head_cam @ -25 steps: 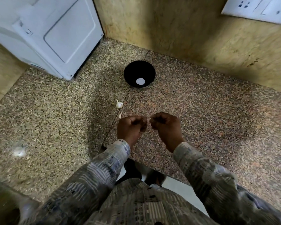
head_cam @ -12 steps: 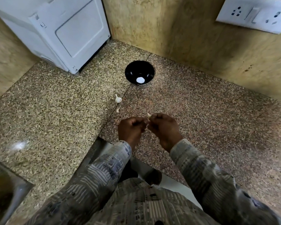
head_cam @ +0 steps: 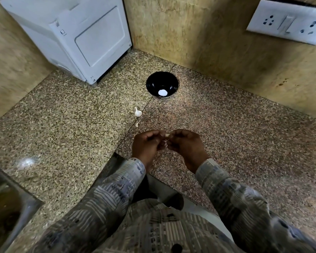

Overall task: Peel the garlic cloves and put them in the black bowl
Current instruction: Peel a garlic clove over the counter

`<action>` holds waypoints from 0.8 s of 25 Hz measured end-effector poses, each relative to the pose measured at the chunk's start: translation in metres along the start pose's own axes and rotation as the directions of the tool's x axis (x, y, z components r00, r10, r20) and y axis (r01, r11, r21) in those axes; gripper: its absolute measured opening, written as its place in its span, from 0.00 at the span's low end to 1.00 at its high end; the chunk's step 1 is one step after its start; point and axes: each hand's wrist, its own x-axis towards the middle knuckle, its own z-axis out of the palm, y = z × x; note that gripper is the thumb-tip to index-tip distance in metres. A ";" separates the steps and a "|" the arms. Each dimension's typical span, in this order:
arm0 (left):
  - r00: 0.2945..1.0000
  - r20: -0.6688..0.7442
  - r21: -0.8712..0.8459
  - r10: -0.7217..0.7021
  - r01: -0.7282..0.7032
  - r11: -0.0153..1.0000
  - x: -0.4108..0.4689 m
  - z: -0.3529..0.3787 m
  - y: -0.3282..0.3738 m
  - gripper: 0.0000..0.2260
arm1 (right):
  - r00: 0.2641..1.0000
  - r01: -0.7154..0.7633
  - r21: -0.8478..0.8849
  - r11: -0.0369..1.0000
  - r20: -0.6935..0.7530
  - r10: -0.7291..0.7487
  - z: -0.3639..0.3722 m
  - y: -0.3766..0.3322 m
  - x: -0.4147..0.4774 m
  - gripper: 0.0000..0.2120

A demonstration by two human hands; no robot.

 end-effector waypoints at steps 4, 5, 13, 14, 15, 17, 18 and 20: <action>0.974 0.126 -0.021 -0.187 0.191 0.981 0.024 -0.012 0.009 0.05 | 0.996 -0.003 -0.037 0.999 0.083 0.006 0.007 0.001 0.006 0.05; 0.955 0.179 -0.027 -0.238 0.247 0.969 0.030 -0.016 0.012 0.05 | 0.994 -0.012 -0.025 1.000 0.110 0.014 0.008 0.002 0.010 0.05; 0.783 0.350 -0.019 -0.514 0.555 0.832 0.082 -0.041 0.021 0.06 | 0.987 -0.013 -0.080 0.997 0.157 0.026 0.024 0.007 0.043 0.04; 0.775 0.354 -0.018 -0.524 0.566 0.824 0.088 -0.042 0.019 0.06 | 0.988 -0.019 -0.077 0.997 0.154 0.031 0.025 0.009 0.048 0.04; 0.768 0.354 -0.024 -0.534 0.579 0.815 0.094 -0.043 0.018 0.06 | 0.989 -0.029 -0.065 0.997 0.145 0.039 0.026 0.011 0.053 0.04; 0.759 0.344 -0.032 -0.553 0.598 0.801 0.106 -0.043 0.016 0.06 | 0.993 -0.059 -0.024 0.998 0.100 0.062 0.030 0.015 0.063 0.04; 0.756 0.332 -0.030 -0.563 0.606 0.795 0.111 -0.043 0.014 0.06 | 0.995 -0.072 -0.012 0.997 0.072 0.073 0.032 0.017 0.068 0.04; 0.749 0.292 -0.028 -0.594 0.628 0.778 0.125 -0.042 0.008 0.07 | 0.995 -0.098 -0.022 0.995 -0.001 0.098 0.035 0.023 0.078 0.03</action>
